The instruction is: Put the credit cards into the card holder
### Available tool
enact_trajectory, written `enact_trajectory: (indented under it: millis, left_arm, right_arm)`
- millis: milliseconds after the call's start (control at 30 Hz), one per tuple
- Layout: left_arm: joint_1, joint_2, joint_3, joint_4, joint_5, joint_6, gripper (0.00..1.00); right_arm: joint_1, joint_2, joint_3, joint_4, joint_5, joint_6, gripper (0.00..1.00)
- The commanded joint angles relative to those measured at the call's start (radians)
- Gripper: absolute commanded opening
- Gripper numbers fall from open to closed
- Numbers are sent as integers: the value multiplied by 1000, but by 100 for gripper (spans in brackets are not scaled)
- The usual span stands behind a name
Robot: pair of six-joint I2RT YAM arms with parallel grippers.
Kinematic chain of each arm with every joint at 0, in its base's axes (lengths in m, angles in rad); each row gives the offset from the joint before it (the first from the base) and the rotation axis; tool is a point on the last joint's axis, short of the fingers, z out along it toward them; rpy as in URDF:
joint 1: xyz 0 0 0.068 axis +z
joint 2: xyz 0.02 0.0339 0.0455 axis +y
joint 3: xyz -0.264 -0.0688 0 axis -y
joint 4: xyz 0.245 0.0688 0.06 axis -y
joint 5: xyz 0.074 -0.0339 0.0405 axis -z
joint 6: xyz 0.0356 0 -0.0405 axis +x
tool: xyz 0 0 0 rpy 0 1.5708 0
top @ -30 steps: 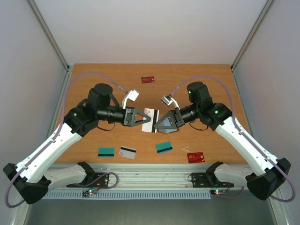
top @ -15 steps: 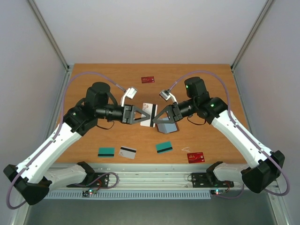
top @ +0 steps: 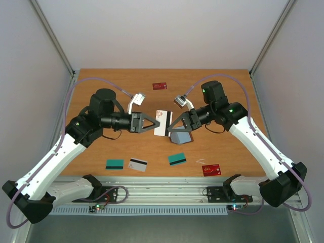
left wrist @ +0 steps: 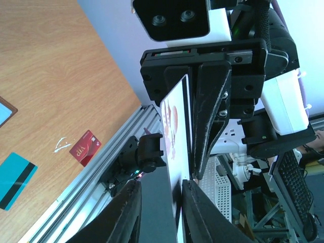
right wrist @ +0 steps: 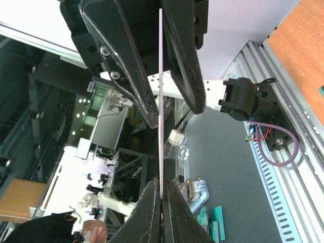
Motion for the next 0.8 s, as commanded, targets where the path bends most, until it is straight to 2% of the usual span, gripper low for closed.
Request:
enact_trajectory:
  millis: [0,67,233,300,367,400,467,500,600,700,767]
  left_arm:
    - [6,-2,-3,76,19,-21,21]
    - [6,0,-4,82,23,-26,15]
    - [6,6,-9,92,39,-28,9]
    - [7,10,-17,103,47,-37,1]
    - [7,14,-23,115,43,-46,0]
    - [6,20,-26,120,39,-50,0]
    - [6,34,-30,116,25,-59,0]
    - [6,45,-34,115,16,-66,0]
    - [-18,107,-33,81,-30,-69,0]
    - [-63,195,-9,34,-97,-45,0]
    - [-90,261,11,29,-147,-43,0]
  right_arm:
    - [-6,17,41,-45,-47,-52,1]
    - [-6,22,43,-49,-47,-58,1]
    - [-6,36,47,-50,-58,-67,1]
    - [-6,40,52,-53,-62,-71,1]
    - [-7,44,59,-76,-47,-93,1]
    - [-11,50,74,-113,-15,-121,3]
    - [-40,68,88,-198,80,-161,13]
    - [-65,77,82,-229,134,-162,18]
    - [-195,86,1,-209,246,-106,25]
    - [-349,91,-80,-200,368,-52,30]
    - [-415,102,-117,-216,457,-28,28]
